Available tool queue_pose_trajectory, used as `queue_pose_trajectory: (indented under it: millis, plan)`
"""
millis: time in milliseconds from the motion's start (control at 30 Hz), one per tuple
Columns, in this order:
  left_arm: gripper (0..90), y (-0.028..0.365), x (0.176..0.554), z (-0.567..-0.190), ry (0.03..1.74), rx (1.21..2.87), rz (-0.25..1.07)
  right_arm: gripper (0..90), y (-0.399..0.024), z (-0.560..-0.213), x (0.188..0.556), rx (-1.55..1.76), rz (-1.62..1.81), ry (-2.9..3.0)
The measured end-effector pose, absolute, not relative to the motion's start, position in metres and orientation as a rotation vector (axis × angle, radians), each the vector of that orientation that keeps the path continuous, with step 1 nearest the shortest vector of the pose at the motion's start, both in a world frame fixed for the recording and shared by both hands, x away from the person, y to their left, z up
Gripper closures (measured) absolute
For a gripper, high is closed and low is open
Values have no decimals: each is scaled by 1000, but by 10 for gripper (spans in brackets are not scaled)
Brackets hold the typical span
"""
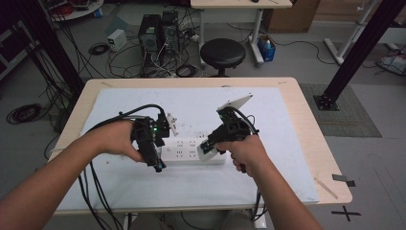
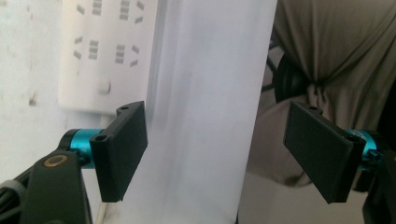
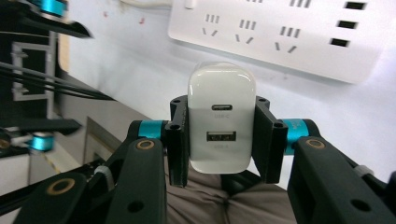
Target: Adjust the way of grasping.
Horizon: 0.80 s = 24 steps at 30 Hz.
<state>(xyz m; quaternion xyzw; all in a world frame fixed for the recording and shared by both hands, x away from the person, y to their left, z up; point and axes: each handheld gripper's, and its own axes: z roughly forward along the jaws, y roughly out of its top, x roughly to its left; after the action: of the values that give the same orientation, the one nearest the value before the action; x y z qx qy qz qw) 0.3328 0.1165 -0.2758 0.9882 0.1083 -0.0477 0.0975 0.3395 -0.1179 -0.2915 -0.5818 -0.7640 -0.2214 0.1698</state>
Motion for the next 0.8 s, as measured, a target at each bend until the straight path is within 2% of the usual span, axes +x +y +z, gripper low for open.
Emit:
queue_pose_trajectory:
  millis: [333, 800]
  plan:
    - [219, 132, 329, -270, 369, 3039, -114, 618, -124, -278, 341, -1724, -440, -2370]
    - [219, 154, 327, -261, 453, 3036, -113, 619, -149, -271, 341, -1800, -190, -2532]
